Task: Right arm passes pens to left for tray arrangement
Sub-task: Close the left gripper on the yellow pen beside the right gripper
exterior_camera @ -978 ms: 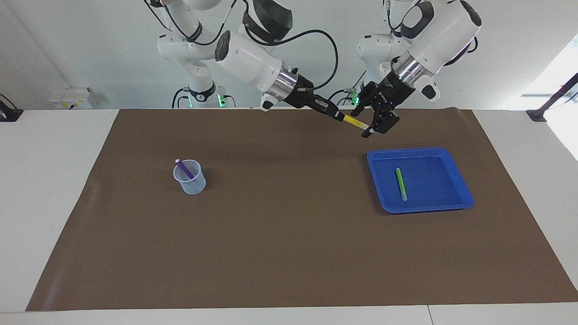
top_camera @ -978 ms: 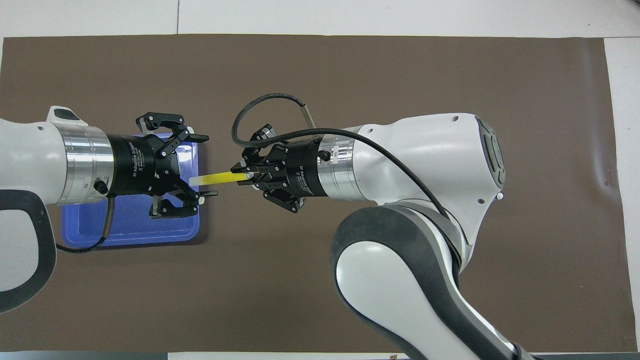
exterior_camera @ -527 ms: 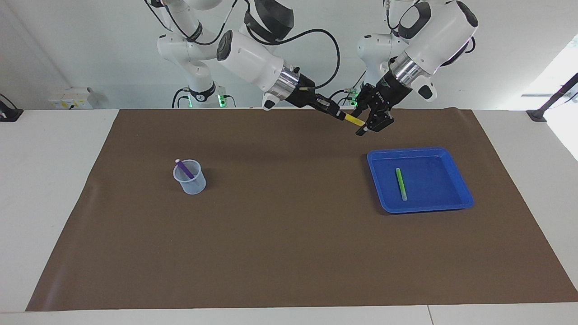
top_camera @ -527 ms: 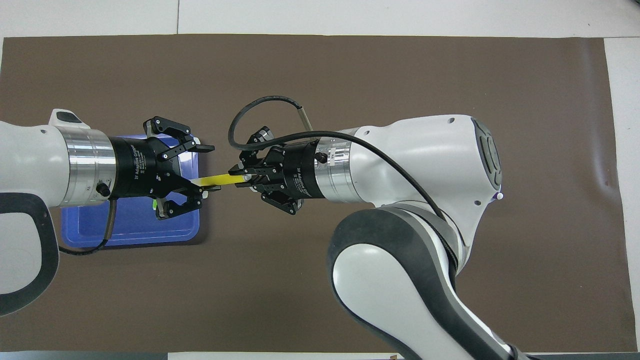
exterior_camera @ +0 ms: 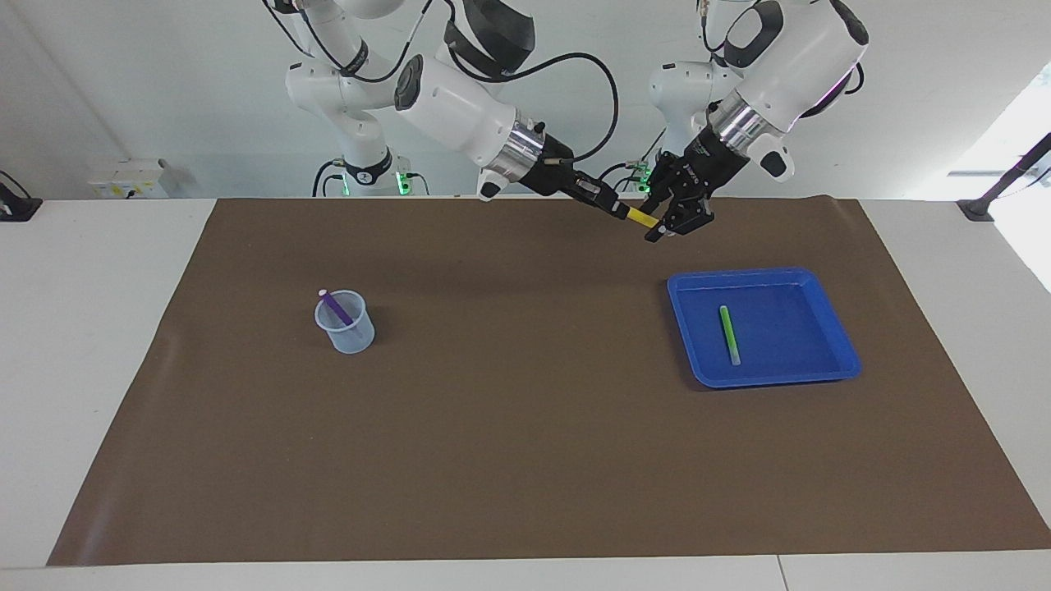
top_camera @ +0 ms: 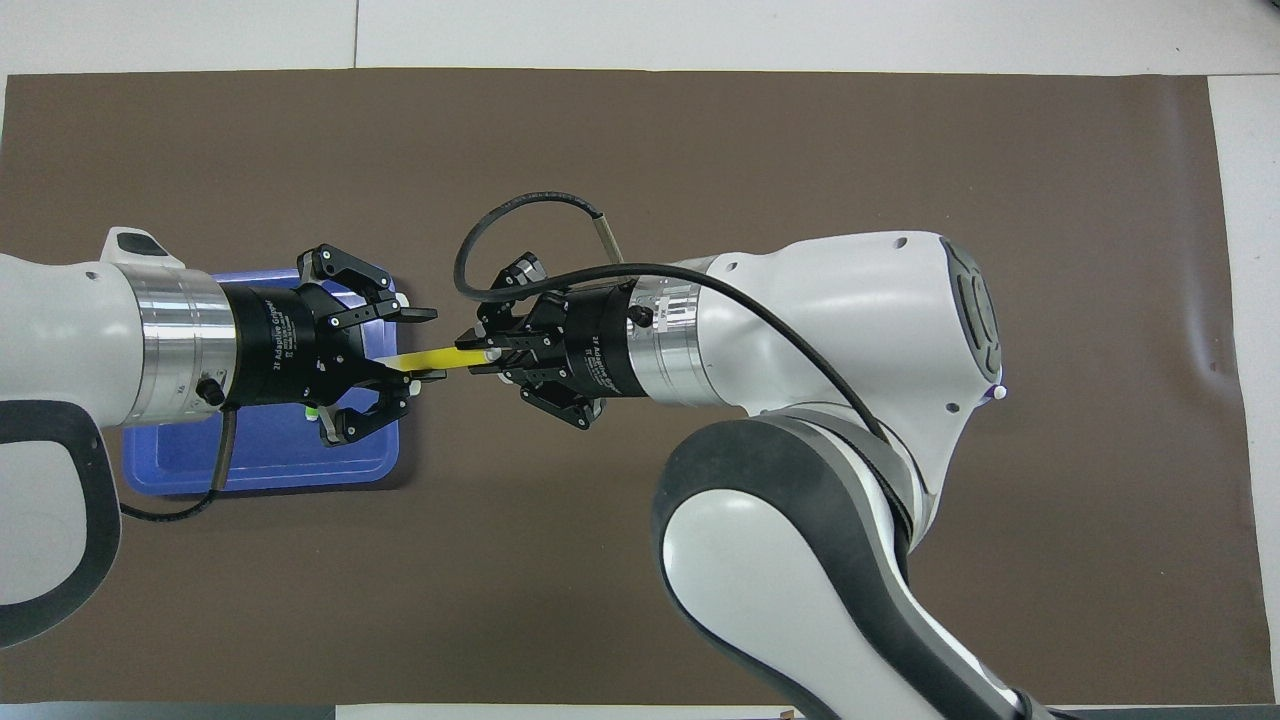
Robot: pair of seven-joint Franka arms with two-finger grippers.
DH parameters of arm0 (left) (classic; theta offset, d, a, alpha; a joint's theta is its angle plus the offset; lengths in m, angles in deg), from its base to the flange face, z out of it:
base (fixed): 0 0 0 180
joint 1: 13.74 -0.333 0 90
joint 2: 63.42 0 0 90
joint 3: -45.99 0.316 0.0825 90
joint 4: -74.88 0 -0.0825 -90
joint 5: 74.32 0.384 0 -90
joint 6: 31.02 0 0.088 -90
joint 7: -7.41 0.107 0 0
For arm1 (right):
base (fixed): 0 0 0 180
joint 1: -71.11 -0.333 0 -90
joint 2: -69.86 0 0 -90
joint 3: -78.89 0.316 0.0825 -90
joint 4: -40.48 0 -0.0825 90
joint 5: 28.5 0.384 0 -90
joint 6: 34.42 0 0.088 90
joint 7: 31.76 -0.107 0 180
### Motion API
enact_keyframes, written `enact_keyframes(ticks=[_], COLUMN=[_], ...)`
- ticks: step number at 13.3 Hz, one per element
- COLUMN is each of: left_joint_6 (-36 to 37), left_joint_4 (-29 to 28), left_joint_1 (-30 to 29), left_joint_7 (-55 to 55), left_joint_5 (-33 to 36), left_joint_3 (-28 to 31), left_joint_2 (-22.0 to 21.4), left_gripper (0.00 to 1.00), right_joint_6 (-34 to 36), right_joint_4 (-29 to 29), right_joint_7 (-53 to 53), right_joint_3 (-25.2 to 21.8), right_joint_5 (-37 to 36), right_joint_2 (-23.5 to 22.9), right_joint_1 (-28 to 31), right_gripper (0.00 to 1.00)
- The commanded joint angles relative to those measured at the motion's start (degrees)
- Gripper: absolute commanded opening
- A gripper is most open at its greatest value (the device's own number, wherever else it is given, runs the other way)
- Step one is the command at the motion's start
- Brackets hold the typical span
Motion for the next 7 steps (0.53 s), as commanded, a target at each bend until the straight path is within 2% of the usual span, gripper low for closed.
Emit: enact_keyframes(ticks=[1, 2, 3, 7], left_joint_6=[-0.64, -0.64, -0.64, -0.81], left_joint_4=[-1.73, -1.73, -1.73, -1.73], left_joint_1=[0.44, 0.61, 0.70, 0.61], left_joint_7=[-0.19, -0.10, 0.07, -0.19], left_joint_5=[-0.99, -0.99, -0.99, -0.90], left_joint_3=[0.60, 0.60, 0.60, 0.69], left_joint_2=[-1.69, -1.69, -1.69, -1.69], left_gripper=[0.27, 0.03, 0.00, 0.00], right_joint_6=[-0.54, -0.54, -0.54, -0.54], right_joint_4=[-0.25, -0.25, -0.25, -0.25], right_joint_7=[-0.14, -0.14, -0.14, 0.03], right_joint_3=[0.59, 0.59, 0.59, 0.59], right_joint_5=[0.25, 0.25, 0.25, 0.25], right_joint_2=[-0.32, -0.32, -0.32, -0.32], right_joint_1=[0.28, 0.28, 0.28, 0.28], right_gripper=[0.00, 0.00, 0.00, 0.00])
